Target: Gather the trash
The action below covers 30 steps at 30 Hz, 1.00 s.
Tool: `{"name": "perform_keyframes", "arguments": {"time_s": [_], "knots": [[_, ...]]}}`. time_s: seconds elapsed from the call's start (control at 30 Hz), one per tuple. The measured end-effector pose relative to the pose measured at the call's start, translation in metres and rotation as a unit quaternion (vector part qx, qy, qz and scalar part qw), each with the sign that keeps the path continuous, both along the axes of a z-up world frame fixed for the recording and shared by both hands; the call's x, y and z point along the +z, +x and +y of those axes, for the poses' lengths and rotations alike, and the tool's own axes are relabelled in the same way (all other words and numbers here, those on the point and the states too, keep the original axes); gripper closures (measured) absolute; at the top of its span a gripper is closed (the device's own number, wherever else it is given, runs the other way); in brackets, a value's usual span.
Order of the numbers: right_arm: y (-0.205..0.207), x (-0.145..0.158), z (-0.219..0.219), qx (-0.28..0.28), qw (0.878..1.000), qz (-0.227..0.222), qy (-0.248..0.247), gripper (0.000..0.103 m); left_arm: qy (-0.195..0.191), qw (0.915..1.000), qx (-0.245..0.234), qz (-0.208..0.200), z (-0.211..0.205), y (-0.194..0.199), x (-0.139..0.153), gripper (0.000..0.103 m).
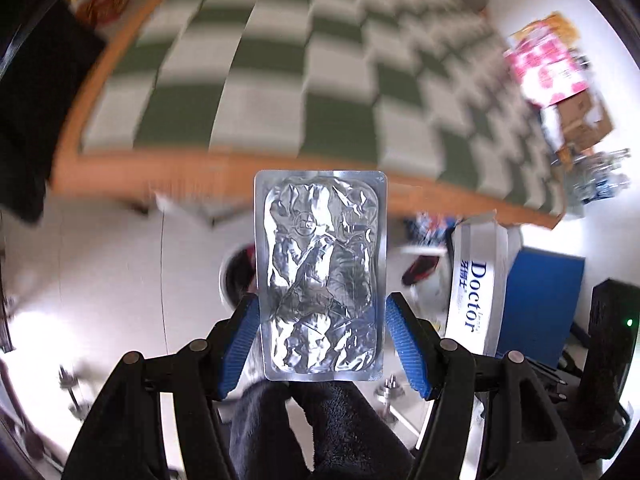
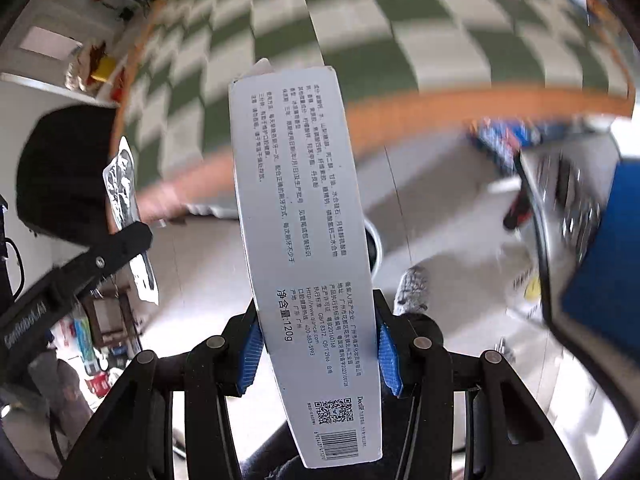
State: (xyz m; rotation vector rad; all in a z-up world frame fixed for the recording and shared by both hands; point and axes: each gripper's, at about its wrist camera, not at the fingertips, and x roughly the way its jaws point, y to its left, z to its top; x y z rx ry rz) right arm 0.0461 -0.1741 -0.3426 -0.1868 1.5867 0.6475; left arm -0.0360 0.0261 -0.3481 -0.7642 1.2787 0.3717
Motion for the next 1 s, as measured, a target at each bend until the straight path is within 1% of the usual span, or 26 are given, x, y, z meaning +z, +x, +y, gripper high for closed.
{"name": "perform_keyframes", "arguments": {"time_s": [0.07, 0.1, 0.13, 0.17, 0.2, 0.23, 0.27, 0.3, 0.33, 0.37, 0.4, 0.43, 0.47, 0.5, 0.57, 0.63, 0.67, 0.7, 0.77, 0.83, 0.87, 0.9, 0.93, 0.97, 1.0], "knots": [[-0.014, -0.035, -0.009, 0.003, 1.0, 0.026, -0.017, 0.052, -0.019, 0.9995, 0.01, 0.023, -0.001, -0.008, -0.043, 0.041], [-0.021, -0.06, -0.013, 0.004, 0.999, 0.039, -0.026, 0.052, -0.025, 0.999, 0.012, 0.035, 0.0, -0.01, -0.063, 0.041], [-0.026, -0.079, -0.015, 0.006, 0.998, 0.047, -0.032, 0.052, -0.036, 0.998, 0.018, 0.048, 0.0, -0.011, -0.093, 0.041], [-0.029, -0.105, -0.016, 0.005, 0.998, 0.057, -0.041, 0.052, -0.046, 0.9972, 0.02, 0.056, 0.001, -0.012, -0.116, 0.041], [-0.03, -0.123, -0.016, 0.003, 0.997, 0.066, -0.044, 0.052, -0.054, 0.9959, 0.02, 0.069, 0.002, -0.01, -0.146, 0.041], [-0.031, -0.152, -0.015, 0.003, 0.996, 0.08, -0.047, 0.052, -0.061, 0.9951, 0.02, 0.075, 0.003, -0.009, -0.166, 0.041], [-0.032, -0.175, -0.014, 0.002, 0.995, 0.087, -0.051, 0.052, -0.069, 0.9938, 0.023, 0.084, 0.005, -0.008, -0.196, 0.041], [-0.032, -0.208, -0.01, 0.001, 0.994, 0.096, -0.055, 0.052, -0.071, 0.9923, 0.029, 0.097, 0.008, -0.006, -0.225, 0.041], [-0.029, -0.229, -0.006, 0.0, 0.993, 0.102, -0.056, 0.052, -0.076, 0.9913, 0.032, 0.102, 0.009, -0.006, -0.243, 0.04], [-0.025, -0.252, -0.003, -0.002, 0.992, 0.108, -0.058, 0.052, -0.087, 0.9899, 0.037, 0.105, 0.013, -0.004, -0.27, 0.04], [-0.021, -0.283, 0.005, 0.001, 0.991, 0.114, -0.063, 0.052, -0.094, 0.9886, 0.039, 0.111, 0.015, -0.004, -0.291, 0.04], [-0.019, -0.304, 0.009, 0.003, 0.991, 0.118, -0.065, 0.052, -0.095, 0.9877, 0.041, 0.117, 0.018, -0.003, -0.308, 0.039], [-0.017, -0.327, 0.016, 0.009, 0.99, 0.124, -0.067, 0.052, -0.094, 0.9871, 0.041, 0.123, 0.021, -0.002, -0.327, 0.031], [-0.013, -0.353, 0.023, 0.011, 0.989, 0.129, -0.073, 0.052, -0.091, 0.9869, 0.041, 0.127, 0.023, -0.002, -0.339, 0.018], [-0.011, -0.394, 0.035, 0.022, 0.987, 0.141, -0.074, 0.051, -0.075, 0.9872, 0.04, 0.135, 0.03, -0.003, -0.36, 0.004], [-0.01, -0.422, 0.044, 0.029, 0.987, 0.141, -0.076, 0.05, -0.062, 0.9873, 0.043, 0.14, 0.033, -0.007, -0.371, 0.003], [-0.01, -0.434, 0.048, 0.031, 0.986, 0.144, -0.072, 0.042, -0.051, 0.9875, 0.043, 0.143, 0.035, -0.01, -0.374, 0.003], [-0.01, -0.442, 0.051, 0.034, 0.986, 0.145, -0.069, 0.021, -0.042, 0.9876, 0.045, 0.145, 0.037, -0.013, -0.373, 0.003], [-0.009, -0.446, 0.054, 0.036, 0.989, 0.127, -0.066, 0.0, -0.013, 0.9887, 0.042, 0.144, 0.037, -0.02, -0.365, 0.002], [-0.005, -0.437, 0.054, 0.037, 0.992, 0.105, -0.066, 0.0, 0.02, 0.9882, 0.038, 0.147, 0.034, -0.026, -0.35, 0.002], [-0.006, -0.428, 0.055, 0.04, 0.992, 0.092, -0.07, 0.0, 0.033, 0.9877, 0.036, 0.149, 0.033, -0.031, -0.347, 0.002], [-0.006, -0.418, 0.054, 0.043, 0.993, 0.077, -0.077, 0.0, 0.044, 0.987, 0.035, 0.151, 0.03, -0.033, -0.338, 0.002], [-0.006, -0.407, 0.054, 0.046, 0.994, 0.063, -0.082, 0.0, 0.054, 0.9866, 0.034, 0.15, 0.026, -0.036, -0.321, 0.002], [-0.006, -0.4, 0.055, 0.047, 0.994, 0.052, -0.085, 0.0, 0.056, 0.9869, 0.034, 0.148, 0.024, -0.038, -0.313, 0.002], [-0.008, -0.381, 0.053, 0.053, 0.994, 0.034, -0.093, 0.0, 0.058, 0.987, 0.034, 0.146, 0.022, -0.041, -0.302, 0.002]]}}
